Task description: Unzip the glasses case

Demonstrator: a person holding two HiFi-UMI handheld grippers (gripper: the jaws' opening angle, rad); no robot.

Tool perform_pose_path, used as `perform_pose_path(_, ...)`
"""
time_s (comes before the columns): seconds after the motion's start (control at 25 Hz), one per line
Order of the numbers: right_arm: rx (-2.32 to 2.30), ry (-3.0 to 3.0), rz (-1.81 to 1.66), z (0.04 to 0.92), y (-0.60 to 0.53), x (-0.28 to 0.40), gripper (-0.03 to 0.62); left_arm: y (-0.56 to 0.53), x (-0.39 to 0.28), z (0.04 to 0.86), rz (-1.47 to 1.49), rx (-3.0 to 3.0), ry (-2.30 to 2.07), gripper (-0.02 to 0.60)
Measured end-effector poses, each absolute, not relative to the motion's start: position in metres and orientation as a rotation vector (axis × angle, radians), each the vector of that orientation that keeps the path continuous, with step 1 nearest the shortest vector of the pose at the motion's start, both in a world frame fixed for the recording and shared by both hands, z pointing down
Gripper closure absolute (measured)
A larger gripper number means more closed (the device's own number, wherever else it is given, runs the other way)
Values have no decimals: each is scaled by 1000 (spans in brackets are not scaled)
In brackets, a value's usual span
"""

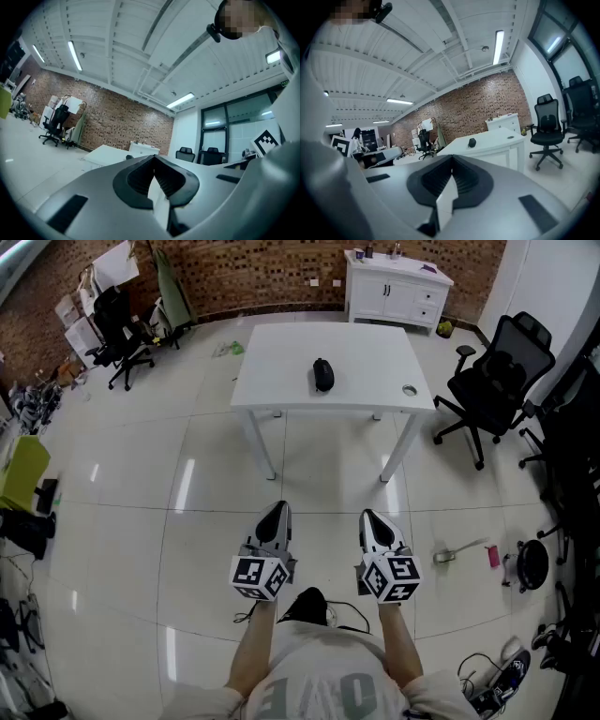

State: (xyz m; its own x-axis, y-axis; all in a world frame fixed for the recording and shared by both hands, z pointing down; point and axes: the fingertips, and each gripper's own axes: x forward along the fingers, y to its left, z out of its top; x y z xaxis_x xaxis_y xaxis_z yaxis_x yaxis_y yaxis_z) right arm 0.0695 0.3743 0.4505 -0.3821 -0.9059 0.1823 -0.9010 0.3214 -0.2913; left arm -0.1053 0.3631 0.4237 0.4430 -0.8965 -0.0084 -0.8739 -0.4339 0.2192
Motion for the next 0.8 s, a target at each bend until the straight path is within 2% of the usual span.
perform_pose_path(0.36,-1751,2572,-497,468,255,64,594,239,-102,445,-191,2516,-1542,589)
perform_pose_path(0.56,-1775,2565,-502,483,126,51,594,104,-106,461,-191,2528,-1491,589)
perform_pose_path(0.8,-1841,2516,-470,453,-46,37,594,-75,-116,430,-188,2577,-1432,589)
